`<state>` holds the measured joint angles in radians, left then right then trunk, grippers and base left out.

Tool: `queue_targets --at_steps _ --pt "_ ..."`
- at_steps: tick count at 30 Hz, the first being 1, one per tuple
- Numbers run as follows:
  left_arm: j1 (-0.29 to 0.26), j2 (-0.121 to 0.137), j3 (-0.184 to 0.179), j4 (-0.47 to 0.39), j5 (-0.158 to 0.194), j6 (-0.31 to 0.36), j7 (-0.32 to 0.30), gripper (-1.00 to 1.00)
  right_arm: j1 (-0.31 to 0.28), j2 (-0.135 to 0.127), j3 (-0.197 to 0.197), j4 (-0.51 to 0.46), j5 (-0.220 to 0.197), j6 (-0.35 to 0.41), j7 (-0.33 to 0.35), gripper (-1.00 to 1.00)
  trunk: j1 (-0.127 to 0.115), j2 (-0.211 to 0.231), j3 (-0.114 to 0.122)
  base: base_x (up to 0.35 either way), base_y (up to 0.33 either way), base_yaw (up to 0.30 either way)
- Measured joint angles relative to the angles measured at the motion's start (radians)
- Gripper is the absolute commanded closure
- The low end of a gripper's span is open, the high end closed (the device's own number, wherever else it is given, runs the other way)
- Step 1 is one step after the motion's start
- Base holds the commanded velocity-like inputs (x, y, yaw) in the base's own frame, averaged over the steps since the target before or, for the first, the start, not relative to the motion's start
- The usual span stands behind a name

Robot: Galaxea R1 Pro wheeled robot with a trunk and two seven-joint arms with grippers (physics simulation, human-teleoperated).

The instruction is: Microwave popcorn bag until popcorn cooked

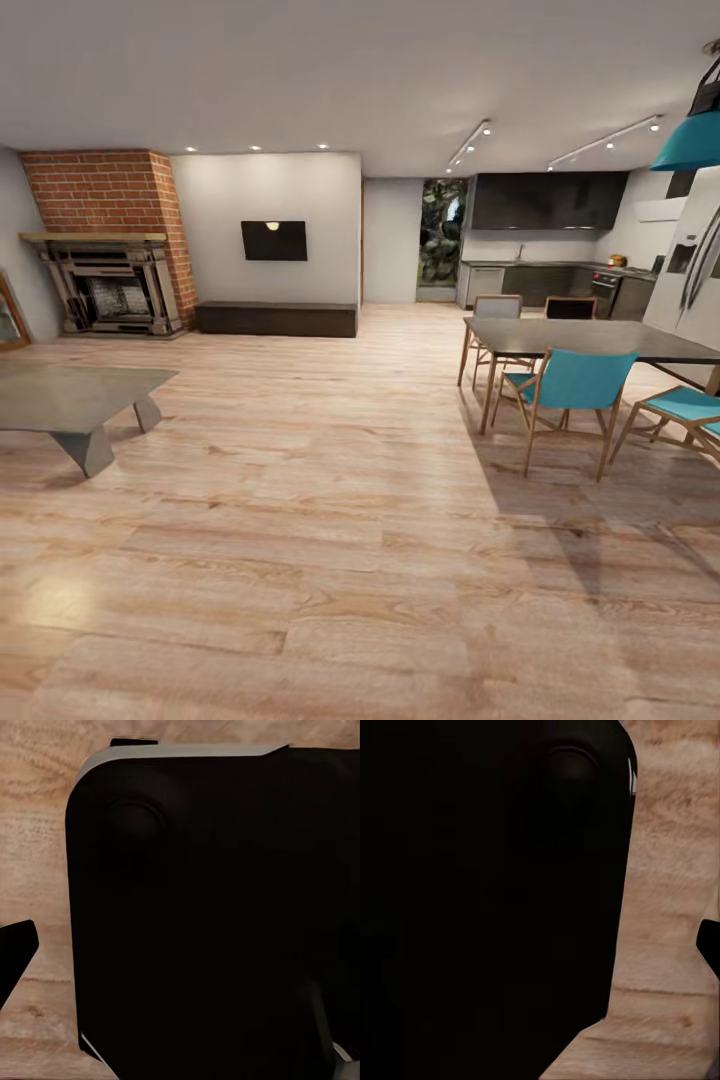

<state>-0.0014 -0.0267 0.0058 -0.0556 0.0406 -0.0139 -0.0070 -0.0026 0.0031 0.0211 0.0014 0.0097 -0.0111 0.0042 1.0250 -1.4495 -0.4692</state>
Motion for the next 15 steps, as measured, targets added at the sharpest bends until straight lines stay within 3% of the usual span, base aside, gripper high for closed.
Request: queue_targets --at_steps 5,9,13,15 --pt "0.0 -0.001 0.0 0.0 0.0 0.0 0.0 -1.0 0.0 0.001 0.043 0.0 0.0 -0.001 0.0 -1.0 0.0 0.0 0.0 0.0 0.0 0.274" --pt "0.0 0.0 -0.001 0.001 0.0 0.0 0.0 -1.0 0.0 0.002 0.051 0.0 0.0 -0.001 0.0 -1.0 0.0 0.0 0.0 0.014 0.0 0.274" --pt "0.0 0.001 -0.001 0.001 0.001 0.001 0.0 -1.0 0.0 0.002 0.052 0.0 0.001 -0.001 0.0 -1.0 0.0 0.0 0.0 0.207 0.0 0.274" --pt "0.0 0.001 -0.002 0.001 0.002 0.002 0.0 -1.0 0.001 0.002 0.052 0.0 0.024 -0.002 0.0 -1.0 -0.001 0.0 0.0 0.306 0.0 0.269"
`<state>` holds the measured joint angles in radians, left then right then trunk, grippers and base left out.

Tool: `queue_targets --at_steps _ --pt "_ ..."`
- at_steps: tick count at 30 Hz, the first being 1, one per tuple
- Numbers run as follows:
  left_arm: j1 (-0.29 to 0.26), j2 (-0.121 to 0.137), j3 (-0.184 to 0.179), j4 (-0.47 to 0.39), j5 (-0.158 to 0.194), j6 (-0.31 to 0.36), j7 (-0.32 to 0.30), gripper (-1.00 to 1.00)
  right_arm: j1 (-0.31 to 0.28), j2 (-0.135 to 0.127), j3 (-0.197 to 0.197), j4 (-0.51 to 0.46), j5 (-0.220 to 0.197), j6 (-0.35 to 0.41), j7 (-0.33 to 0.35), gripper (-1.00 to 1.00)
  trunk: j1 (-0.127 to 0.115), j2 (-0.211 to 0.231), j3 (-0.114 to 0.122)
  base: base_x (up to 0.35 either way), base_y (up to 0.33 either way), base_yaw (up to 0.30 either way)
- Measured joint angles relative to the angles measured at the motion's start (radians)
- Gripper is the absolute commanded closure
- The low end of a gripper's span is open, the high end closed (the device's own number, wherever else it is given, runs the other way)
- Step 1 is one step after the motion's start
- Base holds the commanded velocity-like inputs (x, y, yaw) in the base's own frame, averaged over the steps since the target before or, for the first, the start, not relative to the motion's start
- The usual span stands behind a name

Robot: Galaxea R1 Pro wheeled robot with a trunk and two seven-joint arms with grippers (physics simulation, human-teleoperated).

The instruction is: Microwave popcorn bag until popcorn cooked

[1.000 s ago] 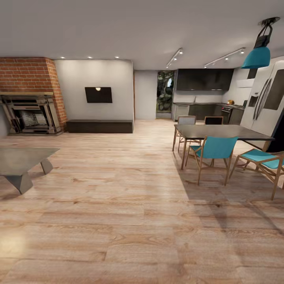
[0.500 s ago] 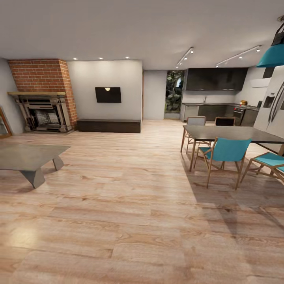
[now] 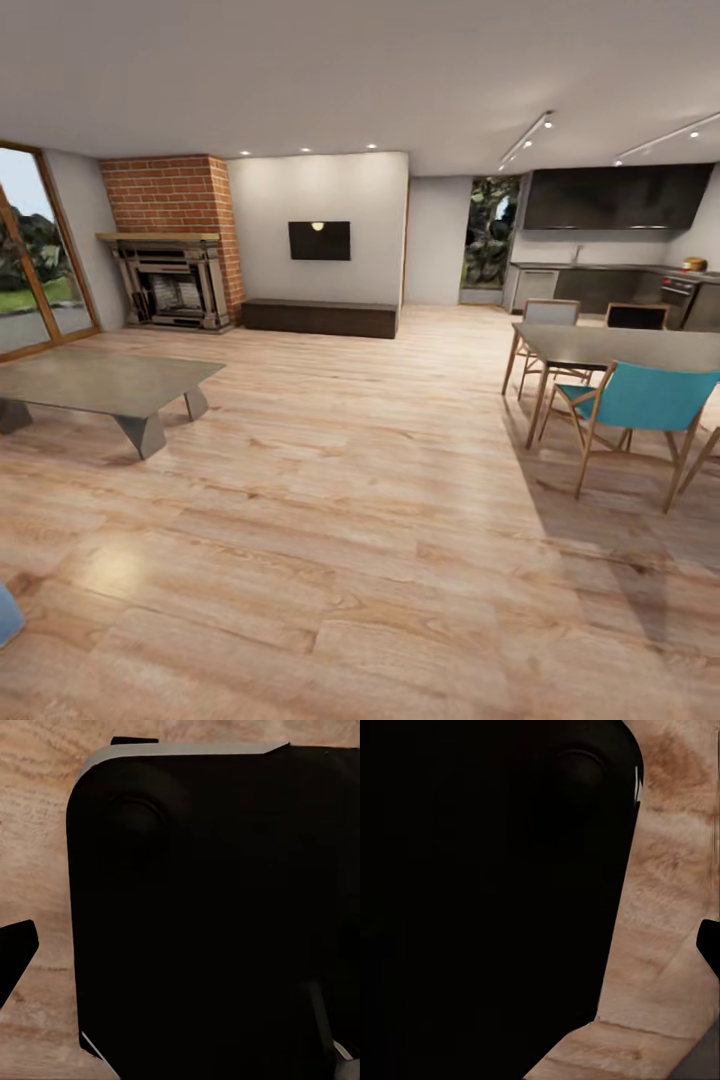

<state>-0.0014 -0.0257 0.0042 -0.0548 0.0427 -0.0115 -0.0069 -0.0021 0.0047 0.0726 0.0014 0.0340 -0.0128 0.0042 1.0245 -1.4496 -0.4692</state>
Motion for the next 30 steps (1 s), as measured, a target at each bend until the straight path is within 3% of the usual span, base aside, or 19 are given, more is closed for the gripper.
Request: queue_targets --at_steps 3,6,22,30 --pt "0.0 0.0 -0.001 0.0 0.001 0.006 -0.001 -1.0 -0.001 0.0 -0.003 0.0 0.04 -0.004 0.0 -1.0 0.0 0.0 0.0 0.319 0.0 0.101" --pt "0.0 0.0 -0.002 0.001 0.002 0.009 -0.001 -1.0 0.0 0.0 -0.002 0.0 0.046 -0.005 0.0 -1.0 0.0 0.0 0.0 0.322 0.0 0.016" --pt "0.0 -0.002 -0.004 0.004 0.002 0.032 0.0 -1.0 -0.001 0.0 -0.003 0.0 0.045 -0.012 0.0 -1.0 0.0 0.0 0.0 0.324 0.0 0.0" --pt "0.0 0.007 -0.003 -0.065 0.0 0.029 0.008 -1.0 -0.001 -0.001 -0.013 0.0 0.029 -0.011 0.0 -1.0 0.0 0.0 0.0 0.326 0.0 0.0"
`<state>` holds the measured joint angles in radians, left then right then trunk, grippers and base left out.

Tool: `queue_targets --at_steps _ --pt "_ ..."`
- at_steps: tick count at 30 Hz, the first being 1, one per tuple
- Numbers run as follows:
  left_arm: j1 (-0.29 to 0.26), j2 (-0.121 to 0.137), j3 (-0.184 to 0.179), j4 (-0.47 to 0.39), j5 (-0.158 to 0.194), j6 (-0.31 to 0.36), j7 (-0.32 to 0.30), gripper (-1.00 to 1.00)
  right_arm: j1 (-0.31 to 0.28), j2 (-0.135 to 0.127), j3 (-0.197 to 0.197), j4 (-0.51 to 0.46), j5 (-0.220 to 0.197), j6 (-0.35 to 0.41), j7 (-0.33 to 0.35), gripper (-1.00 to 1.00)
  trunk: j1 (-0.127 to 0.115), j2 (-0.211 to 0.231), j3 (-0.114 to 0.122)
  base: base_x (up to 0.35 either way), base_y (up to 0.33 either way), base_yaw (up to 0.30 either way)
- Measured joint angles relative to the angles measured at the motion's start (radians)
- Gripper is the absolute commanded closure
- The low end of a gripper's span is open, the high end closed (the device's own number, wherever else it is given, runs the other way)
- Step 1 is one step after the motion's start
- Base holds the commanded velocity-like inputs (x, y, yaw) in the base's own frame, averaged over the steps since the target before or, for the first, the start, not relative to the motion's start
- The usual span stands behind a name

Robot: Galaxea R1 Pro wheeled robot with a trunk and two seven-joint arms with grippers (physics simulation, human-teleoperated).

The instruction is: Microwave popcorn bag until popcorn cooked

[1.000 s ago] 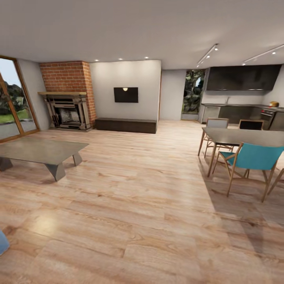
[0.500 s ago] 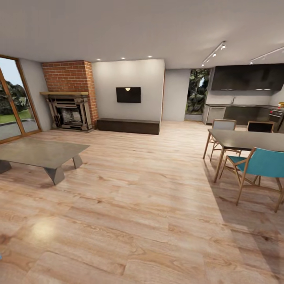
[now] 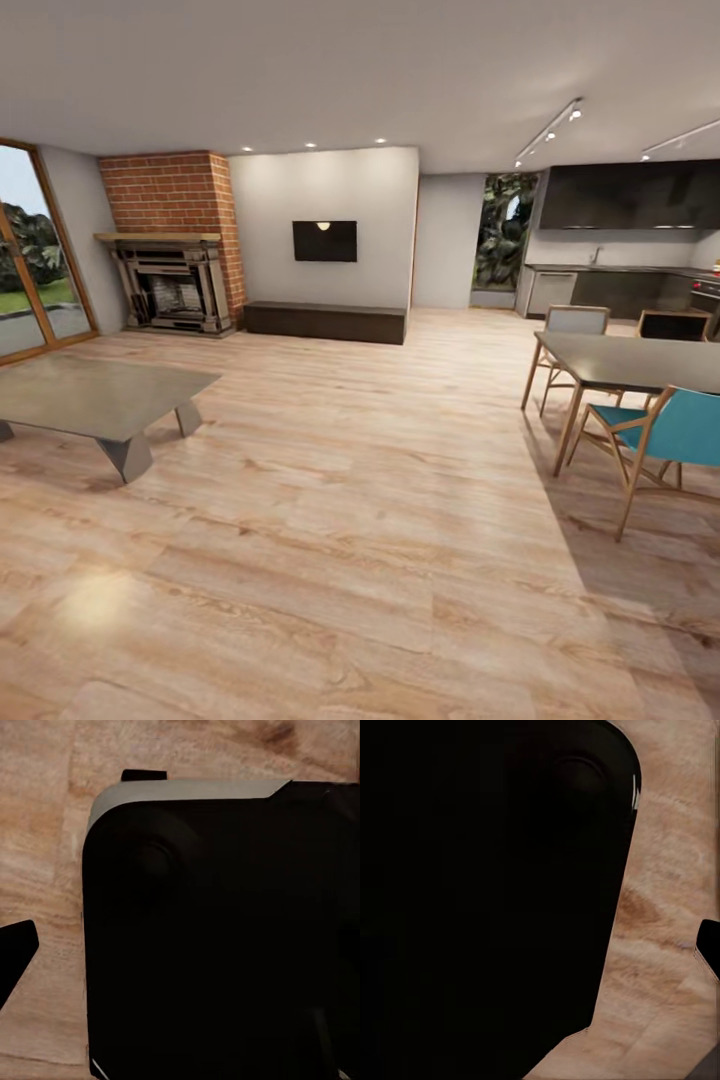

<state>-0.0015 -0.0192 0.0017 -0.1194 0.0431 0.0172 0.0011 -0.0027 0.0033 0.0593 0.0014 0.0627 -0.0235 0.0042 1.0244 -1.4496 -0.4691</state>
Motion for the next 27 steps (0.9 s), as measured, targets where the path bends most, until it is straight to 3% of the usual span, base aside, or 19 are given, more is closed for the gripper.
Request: queue_targets --at_steps 4,9,10,27 --pt "0.0 0.003 0.002 -0.004 0.009 -0.011 0.001 -1.0 0.0 0.0 0.002 0.0 0.003 -0.001 0.0 -1.0 0.0 0.0 0.0 0.326 0.0 0.0" --pt "0.0 0.005 -0.001 0.008 0.144 -0.015 -0.001 -1.0 0.0 0.0 0.003 0.0 0.002 -0.002 0.0 -1.0 0.0 0.0 0.0 0.326 0.0 0.0" --pt "0.0 0.005 -0.002 0.009 0.151 -0.015 -0.001 -1.0 0.0 0.0 0.003 0.0 0.002 -0.002 0.0 -1.0 0.0 0.0 0.0 0.326 0.0 0.0" --pt "0.0 0.005 -0.011 0.013 0.158 -0.016 -0.001 -1.0 0.0 0.0 0.005 0.0 0.009 -0.001 0.0 -1.0 0.0 0.0 0.0 0.326 0.0 0.0"
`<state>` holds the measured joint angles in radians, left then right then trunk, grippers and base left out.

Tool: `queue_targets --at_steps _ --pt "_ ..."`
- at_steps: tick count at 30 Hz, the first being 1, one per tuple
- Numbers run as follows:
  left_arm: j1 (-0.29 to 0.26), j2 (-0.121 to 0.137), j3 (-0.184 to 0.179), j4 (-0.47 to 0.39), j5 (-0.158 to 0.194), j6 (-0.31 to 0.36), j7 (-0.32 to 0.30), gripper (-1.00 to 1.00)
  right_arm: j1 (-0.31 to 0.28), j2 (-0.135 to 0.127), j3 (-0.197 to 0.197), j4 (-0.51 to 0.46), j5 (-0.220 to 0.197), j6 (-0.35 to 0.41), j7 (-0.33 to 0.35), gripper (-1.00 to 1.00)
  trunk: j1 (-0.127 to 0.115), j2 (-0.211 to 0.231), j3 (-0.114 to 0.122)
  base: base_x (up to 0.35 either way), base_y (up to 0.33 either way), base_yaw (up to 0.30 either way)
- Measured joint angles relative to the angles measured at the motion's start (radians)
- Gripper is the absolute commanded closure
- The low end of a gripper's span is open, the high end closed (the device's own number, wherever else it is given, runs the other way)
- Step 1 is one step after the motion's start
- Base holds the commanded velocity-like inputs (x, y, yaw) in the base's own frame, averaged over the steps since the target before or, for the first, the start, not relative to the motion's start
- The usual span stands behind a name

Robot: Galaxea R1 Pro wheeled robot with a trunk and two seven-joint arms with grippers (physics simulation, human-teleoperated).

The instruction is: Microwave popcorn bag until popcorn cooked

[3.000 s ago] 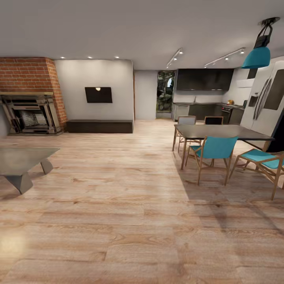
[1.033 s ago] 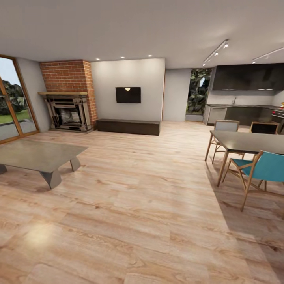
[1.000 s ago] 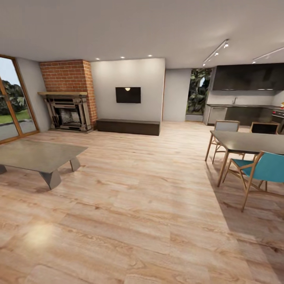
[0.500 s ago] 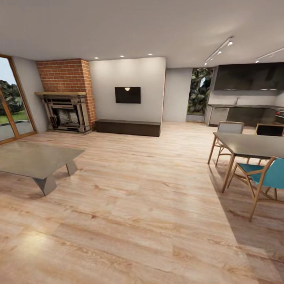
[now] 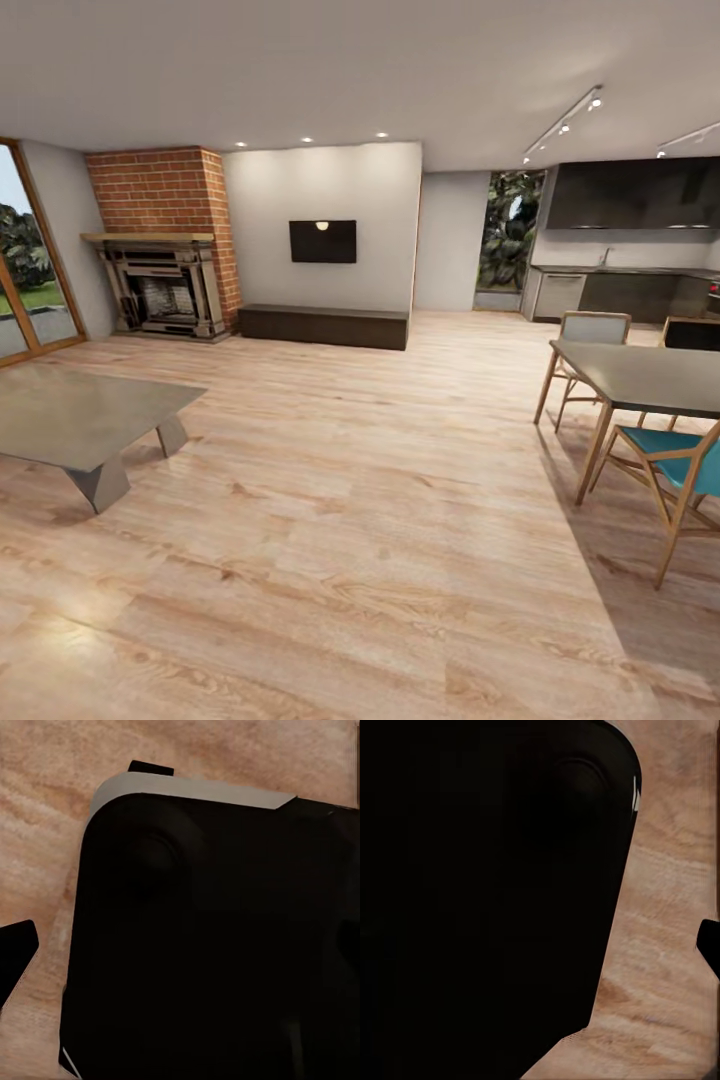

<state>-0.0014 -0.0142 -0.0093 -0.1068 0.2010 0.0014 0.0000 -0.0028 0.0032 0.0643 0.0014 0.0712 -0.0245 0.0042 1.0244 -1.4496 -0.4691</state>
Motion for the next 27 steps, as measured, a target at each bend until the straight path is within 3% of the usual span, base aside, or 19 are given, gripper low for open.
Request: queue_targets --at_steps 27 --pt "0.0 0.0 -0.001 0.0 0.0 0.001 0.0 -1.0 0.0 0.0 0.002 0.0 0.003 -0.001 0.0 -1.0 0.0 0.0 0.0 0.326 0.0 0.0"
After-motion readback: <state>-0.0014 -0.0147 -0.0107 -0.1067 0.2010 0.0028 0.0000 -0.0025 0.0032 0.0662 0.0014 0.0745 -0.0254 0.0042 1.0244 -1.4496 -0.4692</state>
